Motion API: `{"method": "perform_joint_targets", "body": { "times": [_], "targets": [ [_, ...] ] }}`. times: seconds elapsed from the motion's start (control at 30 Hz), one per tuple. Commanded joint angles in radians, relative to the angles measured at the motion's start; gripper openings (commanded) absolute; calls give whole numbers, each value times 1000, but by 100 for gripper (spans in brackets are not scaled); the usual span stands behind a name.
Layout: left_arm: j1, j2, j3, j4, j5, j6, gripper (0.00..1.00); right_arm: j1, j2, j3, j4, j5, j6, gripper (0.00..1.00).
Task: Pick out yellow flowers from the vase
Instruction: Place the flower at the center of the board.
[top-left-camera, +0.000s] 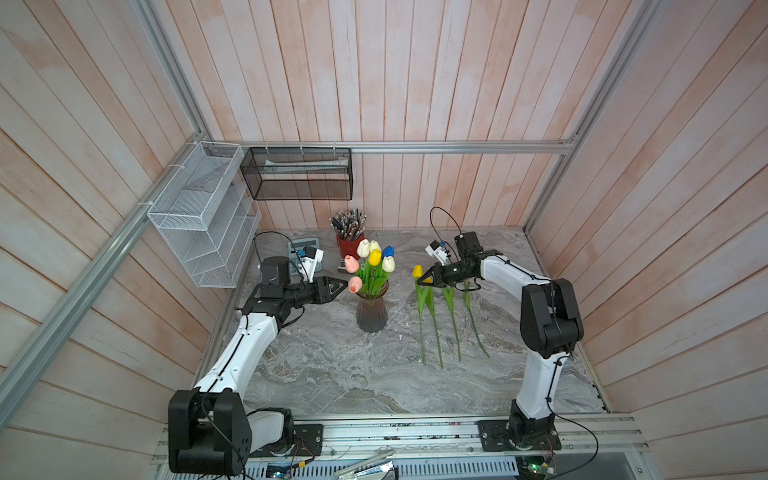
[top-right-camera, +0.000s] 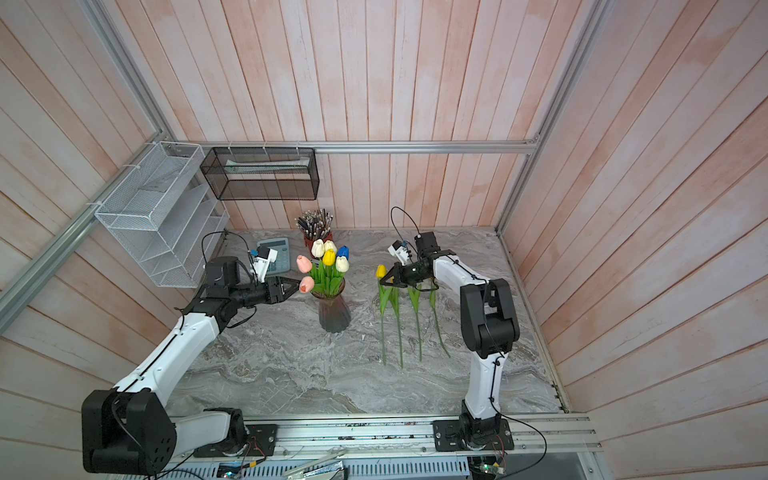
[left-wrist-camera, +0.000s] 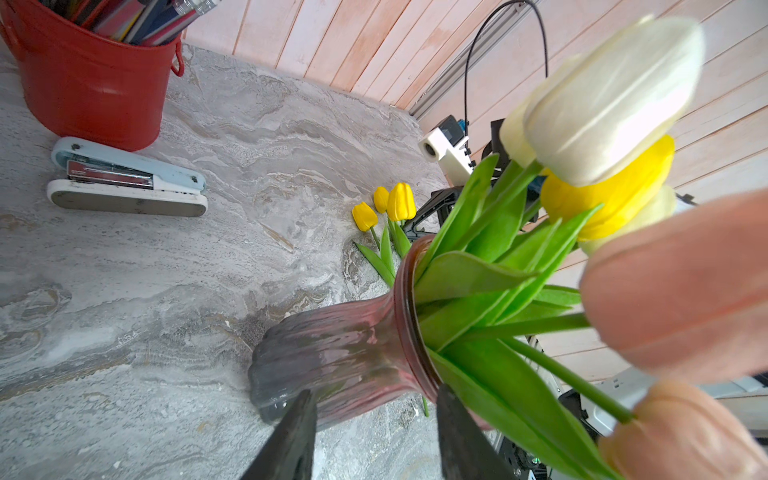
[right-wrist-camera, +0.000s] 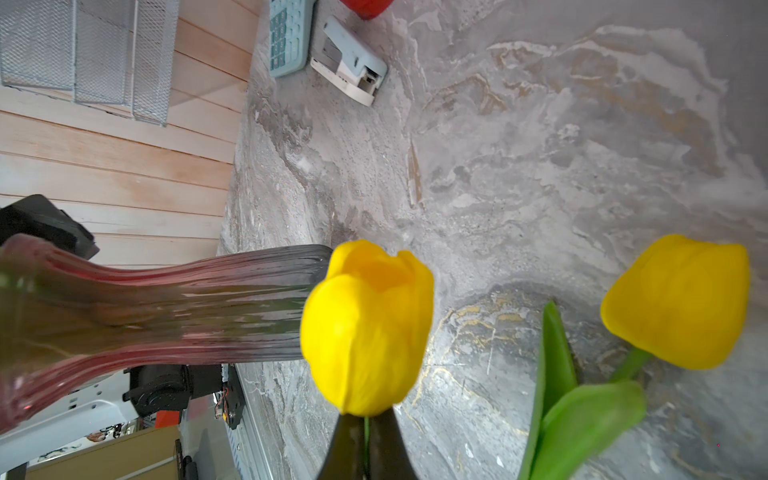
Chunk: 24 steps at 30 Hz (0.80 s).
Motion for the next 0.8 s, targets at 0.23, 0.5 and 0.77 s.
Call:
{"method": "perform_joint_targets", "body": {
  "times": [0.23, 0.5, 0.77],
  "targets": [
    [6, -12, 8, 24, 12, 1, 48, 27, 59, 26, 32, 59, 18, 2],
    [6, -12, 8, 22, 8, 4, 48, 45, 81, 49, 41, 95, 37, 7],
    [7, -8, 7, 21, 6, 3, 48, 48, 46, 58, 20, 138, 35, 14]
  ]
}}
